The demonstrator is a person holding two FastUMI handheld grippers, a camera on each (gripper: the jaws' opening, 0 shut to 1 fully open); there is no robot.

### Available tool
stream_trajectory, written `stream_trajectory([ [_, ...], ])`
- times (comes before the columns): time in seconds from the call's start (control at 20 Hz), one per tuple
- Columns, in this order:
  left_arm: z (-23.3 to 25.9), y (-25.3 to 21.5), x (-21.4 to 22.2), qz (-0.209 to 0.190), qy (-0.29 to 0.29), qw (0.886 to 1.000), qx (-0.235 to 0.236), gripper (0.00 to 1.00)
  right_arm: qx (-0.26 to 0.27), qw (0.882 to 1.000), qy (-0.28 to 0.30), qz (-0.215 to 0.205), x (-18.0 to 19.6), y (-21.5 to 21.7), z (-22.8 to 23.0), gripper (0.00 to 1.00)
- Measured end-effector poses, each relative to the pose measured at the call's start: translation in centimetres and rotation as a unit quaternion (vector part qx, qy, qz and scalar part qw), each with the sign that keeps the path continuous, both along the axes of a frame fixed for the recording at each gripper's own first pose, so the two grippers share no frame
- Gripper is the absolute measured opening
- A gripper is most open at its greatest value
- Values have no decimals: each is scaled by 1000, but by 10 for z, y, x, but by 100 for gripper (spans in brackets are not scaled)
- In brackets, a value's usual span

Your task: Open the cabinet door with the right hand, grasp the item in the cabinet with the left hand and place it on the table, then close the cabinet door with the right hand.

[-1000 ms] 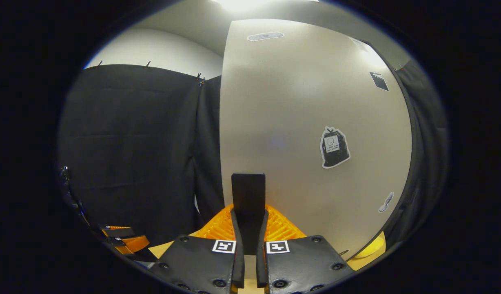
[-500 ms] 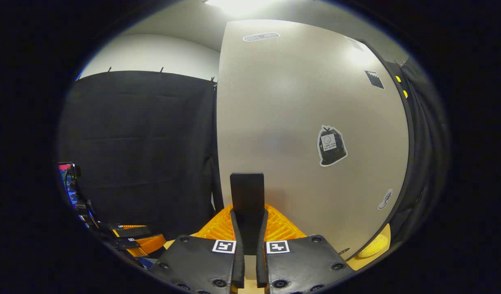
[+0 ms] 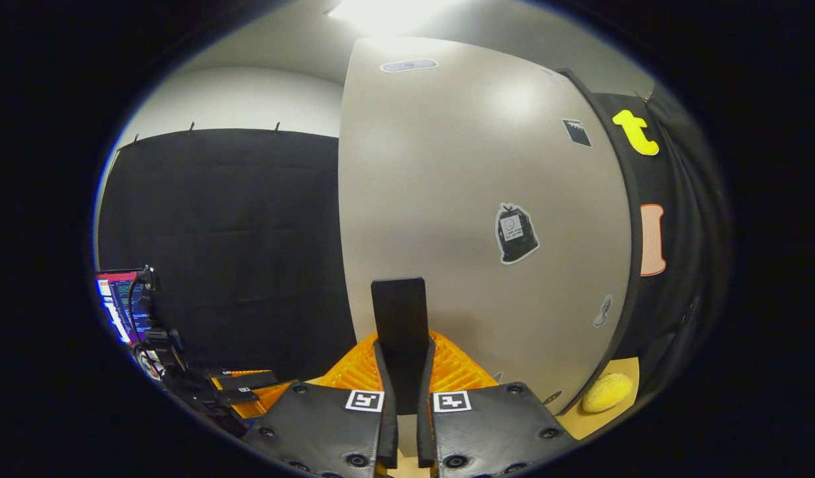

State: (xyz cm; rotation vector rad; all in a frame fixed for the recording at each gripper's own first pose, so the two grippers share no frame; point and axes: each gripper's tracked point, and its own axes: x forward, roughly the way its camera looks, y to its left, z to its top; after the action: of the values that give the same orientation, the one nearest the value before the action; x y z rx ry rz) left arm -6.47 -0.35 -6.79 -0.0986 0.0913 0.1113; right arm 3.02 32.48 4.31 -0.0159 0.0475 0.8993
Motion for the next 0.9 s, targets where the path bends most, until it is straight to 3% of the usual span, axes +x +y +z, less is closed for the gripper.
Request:
stream_trajectory([
  [0.35, -3, -51, -4, -36, 0, 999, 7, 92, 0, 999, 17, -33, 10, 0, 7, 13],
  [0.9, -7, -96, -3, -83, 13, 996, 37, 92, -7, 998, 18, -67, 6, -42, 13, 12],
])
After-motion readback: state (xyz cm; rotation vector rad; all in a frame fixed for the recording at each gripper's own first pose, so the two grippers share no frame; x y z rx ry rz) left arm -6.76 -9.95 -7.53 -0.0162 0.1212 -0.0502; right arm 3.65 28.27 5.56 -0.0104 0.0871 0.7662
